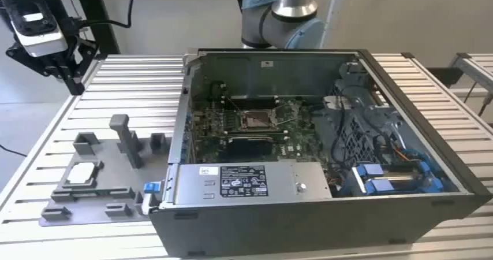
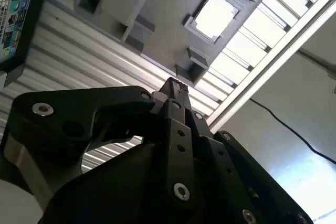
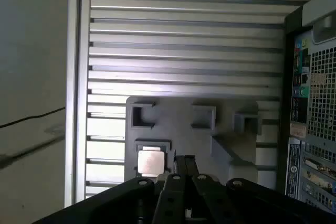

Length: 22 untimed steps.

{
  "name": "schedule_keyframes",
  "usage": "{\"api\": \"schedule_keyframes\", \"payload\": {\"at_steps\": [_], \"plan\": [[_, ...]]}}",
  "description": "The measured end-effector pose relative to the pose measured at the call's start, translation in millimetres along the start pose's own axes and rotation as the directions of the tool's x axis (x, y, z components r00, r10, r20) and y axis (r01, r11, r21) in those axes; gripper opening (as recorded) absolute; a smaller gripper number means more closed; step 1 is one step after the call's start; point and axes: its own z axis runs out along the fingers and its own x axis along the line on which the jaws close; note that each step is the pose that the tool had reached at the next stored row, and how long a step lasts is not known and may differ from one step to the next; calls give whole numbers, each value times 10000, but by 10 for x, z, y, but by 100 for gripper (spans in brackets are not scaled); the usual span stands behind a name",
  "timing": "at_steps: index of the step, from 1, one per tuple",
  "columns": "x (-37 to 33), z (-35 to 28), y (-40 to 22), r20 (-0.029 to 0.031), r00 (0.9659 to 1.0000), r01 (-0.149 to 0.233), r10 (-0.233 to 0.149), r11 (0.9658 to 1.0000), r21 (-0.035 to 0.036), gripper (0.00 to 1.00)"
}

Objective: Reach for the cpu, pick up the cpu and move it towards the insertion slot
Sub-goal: 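Reach for the cpu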

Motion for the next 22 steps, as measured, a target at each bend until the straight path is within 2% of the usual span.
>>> {"api": "schedule_keyframes", "payload": {"at_steps": [14, 16, 22], "plan": [[11, 1, 0, -2, 10000, -1, 1, 10000, 4, 0], [45, 6, -4, 0, 10000, 0, 0, 10000, 3, 0], [212, 29, -50, 2, 10000, 0, 0, 10000, 3, 0]]}}
